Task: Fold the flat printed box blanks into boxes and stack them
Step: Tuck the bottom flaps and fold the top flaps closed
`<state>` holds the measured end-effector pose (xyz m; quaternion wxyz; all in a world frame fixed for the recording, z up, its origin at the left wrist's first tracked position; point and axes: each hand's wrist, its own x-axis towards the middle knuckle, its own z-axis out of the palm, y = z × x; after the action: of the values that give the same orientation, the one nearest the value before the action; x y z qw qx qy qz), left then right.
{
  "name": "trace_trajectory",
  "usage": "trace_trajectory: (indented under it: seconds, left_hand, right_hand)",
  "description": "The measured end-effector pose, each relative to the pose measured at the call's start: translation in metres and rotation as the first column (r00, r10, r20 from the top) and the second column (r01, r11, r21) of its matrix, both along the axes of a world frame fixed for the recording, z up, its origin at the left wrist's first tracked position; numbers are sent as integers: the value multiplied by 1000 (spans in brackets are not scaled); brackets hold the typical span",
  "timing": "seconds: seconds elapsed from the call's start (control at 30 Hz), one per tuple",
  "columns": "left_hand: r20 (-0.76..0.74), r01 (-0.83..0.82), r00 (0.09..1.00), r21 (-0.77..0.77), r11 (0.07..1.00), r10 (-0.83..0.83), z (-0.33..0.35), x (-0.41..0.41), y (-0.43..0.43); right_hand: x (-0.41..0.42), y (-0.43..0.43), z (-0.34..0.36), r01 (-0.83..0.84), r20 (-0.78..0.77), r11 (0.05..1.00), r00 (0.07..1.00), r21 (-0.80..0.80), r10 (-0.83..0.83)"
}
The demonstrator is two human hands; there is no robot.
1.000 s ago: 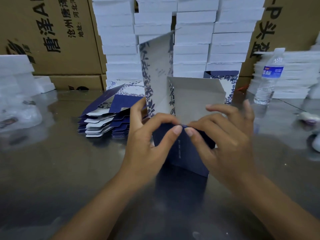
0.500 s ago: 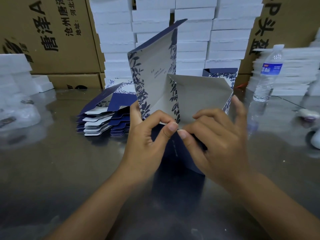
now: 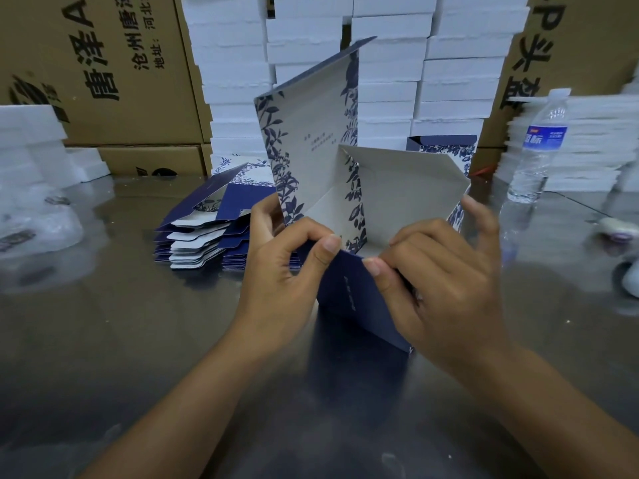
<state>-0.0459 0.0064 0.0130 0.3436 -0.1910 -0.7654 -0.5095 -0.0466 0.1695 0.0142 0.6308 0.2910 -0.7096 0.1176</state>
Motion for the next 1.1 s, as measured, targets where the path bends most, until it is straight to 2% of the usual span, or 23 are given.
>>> trace_trajectory:
  seconds: [0.2, 0.5, 0.73, 0.83, 1.03, 1.1]
  left_hand:
    - [28, -9, 1000, 11, 1000, 8, -1, -4, -2]
    - [-7, -139, 990, 50, 989, 140, -3, -13, -12]
    - [-37, -169, 985, 43, 985, 170, -3, -14, -11]
    - [-97, -219, 971, 27, 975, 220, -6, -14, -11]
    - [-318, -380, 887, -87, 921, 335, -8, -16, -22]
    - [-329, -385, 882, -90, 918, 337, -7, -15, -23]
  right_hand:
    - [-1, 8, 3, -18, -16, 1000, 1000, 10, 18]
    - [0, 4, -1, -56, 2, 998, 998, -2, 56]
    - [0, 10, 2, -87, 1, 996, 996, 10, 87]
    - [0, 11, 3, -64, -24, 998, 998, -4, 63]
    - [1, 10, -1, -66, -3, 997, 998, -28, 66]
    - [2, 9, -1, -84, 4, 996, 996, -16, 84]
